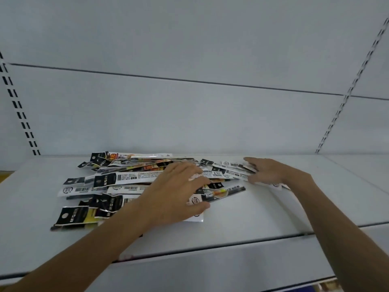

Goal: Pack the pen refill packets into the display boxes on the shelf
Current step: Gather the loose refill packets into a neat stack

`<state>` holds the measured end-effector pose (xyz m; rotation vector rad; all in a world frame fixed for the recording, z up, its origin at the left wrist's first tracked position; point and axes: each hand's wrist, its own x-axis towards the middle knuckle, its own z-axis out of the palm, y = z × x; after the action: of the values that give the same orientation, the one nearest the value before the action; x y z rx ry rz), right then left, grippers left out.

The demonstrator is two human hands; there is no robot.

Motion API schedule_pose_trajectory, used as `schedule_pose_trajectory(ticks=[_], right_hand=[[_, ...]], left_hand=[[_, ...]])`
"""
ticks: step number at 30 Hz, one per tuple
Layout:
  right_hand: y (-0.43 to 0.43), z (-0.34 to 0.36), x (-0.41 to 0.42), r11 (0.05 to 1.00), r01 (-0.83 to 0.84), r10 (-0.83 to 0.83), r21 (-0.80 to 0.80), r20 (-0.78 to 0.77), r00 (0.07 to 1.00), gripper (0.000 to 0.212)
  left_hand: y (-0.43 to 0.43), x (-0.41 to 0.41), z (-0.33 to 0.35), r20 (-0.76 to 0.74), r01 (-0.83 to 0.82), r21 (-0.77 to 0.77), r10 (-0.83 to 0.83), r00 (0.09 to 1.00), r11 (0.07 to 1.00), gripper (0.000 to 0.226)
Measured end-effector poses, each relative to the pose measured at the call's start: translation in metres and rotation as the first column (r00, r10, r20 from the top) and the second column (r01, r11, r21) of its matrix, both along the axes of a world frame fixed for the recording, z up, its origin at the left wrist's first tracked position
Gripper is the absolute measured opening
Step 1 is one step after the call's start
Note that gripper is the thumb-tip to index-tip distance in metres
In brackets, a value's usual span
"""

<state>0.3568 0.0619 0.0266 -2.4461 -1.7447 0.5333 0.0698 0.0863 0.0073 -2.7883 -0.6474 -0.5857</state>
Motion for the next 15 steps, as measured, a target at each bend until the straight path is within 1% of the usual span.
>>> schedule_pose_trajectory(ticks=[1, 4, 5, 6, 7, 9, 11, 12, 13, 15], right_hand=[[-0.004, 0.0, 0.001, 0.999, -0.003, 0.003, 0.047, -0.005, 1.0, 0.084], [-0.011, -0.003, 0.009, 0.982, 0.018, -0.016, 0.189, -0.013, 1.0, 0.062], [-0.012, -0.005, 0.011, 0.972, 0.02, -0.018, 0.234, -0.01, 1.0, 0.049], [-0.012, -0.008, 0.013, 0.966, 0.01, -0.017, 0.259, 0.026, 1.0, 0.029], [-0.012, -0.009, 0.012, 0.962, -0.017, -0.006, 0.271, 0.084, 0.996, 0.015], [-0.01, -0.014, 0.012, 0.969, -0.048, 0.008, 0.243, 0.164, 0.987, 0.03], [-0.006, -0.013, 0.012, 0.962, -0.075, 0.017, 0.262, 0.217, 0.976, 0.022], [-0.004, -0.01, 0.011, 0.96, -0.079, 0.018, 0.269, 0.22, 0.975, 0.018], [-0.002, -0.007, 0.01, 0.955, -0.086, 0.024, 0.285, 0.213, 0.977, 0.017], [0.003, 0.003, 0.005, 0.947, -0.061, 0.006, 0.317, 0.17, 0.985, 0.022]], left_hand=[[0.002, 0.003, -0.003, -0.022, -0.006, 0.0, 0.006, 1.0, 1.0, 0.048], [0.008, 0.007, -0.006, -0.035, 0.004, -0.046, -0.006, 0.999, 0.999, 0.049], [0.01, 0.008, -0.008, -0.019, 0.006, -0.016, -0.007, 1.0, 1.0, 0.048], [0.01, 0.01, -0.008, -0.009, 0.007, 0.022, -0.007, 1.0, 1.0, 0.047], [0.01, 0.011, -0.007, 0.0, 0.008, 0.055, -0.008, 1.0, 0.998, 0.046], [0.008, 0.011, -0.004, 0.059, 0.023, 0.079, -0.028, 0.998, 0.997, 0.044], [0.006, 0.004, 0.004, 0.153, 0.026, 0.051, -0.033, 0.988, 0.998, 0.043], [0.006, -0.003, 0.01, 0.2, 0.018, 0.019, -0.022, 0.98, 1.0, 0.043], [0.008, -0.011, 0.015, 0.254, 0.003, -0.01, -0.001, 0.967, 1.0, 0.043], [0.013, -0.033, 0.022, 0.35, -0.043, -0.082, 0.069, 0.934, 0.996, 0.046]])
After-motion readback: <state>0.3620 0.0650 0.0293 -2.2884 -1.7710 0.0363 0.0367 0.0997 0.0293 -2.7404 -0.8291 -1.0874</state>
